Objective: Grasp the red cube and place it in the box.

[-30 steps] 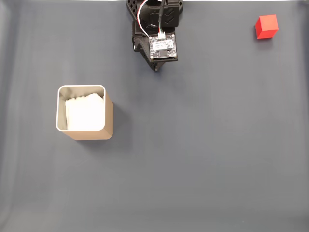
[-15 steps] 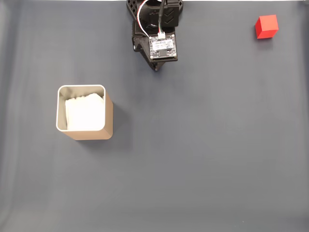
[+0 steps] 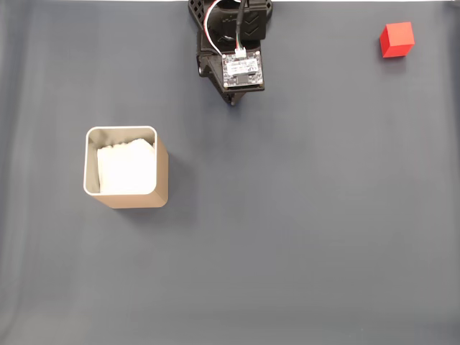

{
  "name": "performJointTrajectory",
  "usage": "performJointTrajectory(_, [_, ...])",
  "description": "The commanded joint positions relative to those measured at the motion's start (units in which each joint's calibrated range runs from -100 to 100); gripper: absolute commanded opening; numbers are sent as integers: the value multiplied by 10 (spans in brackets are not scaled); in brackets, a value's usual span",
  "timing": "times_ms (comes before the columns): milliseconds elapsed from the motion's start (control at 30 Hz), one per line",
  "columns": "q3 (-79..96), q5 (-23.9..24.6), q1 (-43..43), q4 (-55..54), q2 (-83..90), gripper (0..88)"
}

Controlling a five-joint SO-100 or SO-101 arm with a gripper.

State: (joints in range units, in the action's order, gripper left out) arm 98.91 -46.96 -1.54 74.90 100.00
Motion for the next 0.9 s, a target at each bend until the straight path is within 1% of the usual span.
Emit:
performJointTrajectory(0, [9, 0, 3, 11, -1, 6])
performJointTrajectory(267, [9, -2, 0, 4, -1, 2])
performJointTrajectory(367, [9, 12, -1, -43, -1, 2])
performJointTrajectory(600, [4, 37, 1, -203, -2, 2])
performJointTrajectory(733, [-30, 41, -3, -223, -13, 2])
performJointTrajectory(867, [-115, 52, -18, -222, -83, 2])
